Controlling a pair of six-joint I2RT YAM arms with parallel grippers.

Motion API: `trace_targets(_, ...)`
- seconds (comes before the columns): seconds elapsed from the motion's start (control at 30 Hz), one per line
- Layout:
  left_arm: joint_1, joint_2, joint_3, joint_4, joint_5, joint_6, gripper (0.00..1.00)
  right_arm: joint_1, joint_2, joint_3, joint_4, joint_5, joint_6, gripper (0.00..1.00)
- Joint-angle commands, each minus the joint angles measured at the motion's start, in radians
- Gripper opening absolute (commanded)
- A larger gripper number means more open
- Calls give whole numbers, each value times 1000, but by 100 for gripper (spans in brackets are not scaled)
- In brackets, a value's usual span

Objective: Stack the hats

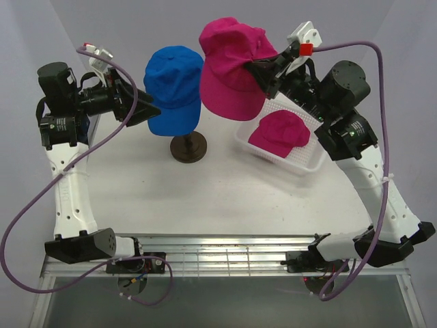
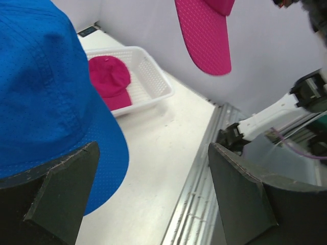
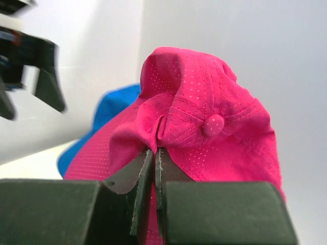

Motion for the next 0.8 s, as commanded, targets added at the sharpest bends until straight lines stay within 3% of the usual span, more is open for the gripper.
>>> trace_targets(0.0,-13,-35,-45,186,125,-186,98,93,40,80,121,63,-34,8)
trace_targets(0.17,-56,-46,-108,277,111,-263,98,231,151,204,135,153,-76,8)
trace_targets(0.37,-59,-46,-108,450,150,-421,98,309,258,333,136,164,-119,8)
trace_targets(0.43,-59,-44,-111,539,173,-480,98,322,283,349,136,172,-125,8)
trace_targets(0.67,-63,-40,-163,622,114,-591,98,377,314,364,196,167,-114,8)
trace_targets(0.7,-63,-40,-173,665,110,-615,95,380,323,369,199,167,-114,8)
trace_targets(0.77,-63,-35,-196,723,117,-667,76,384,330,373,199,170,-114,8)
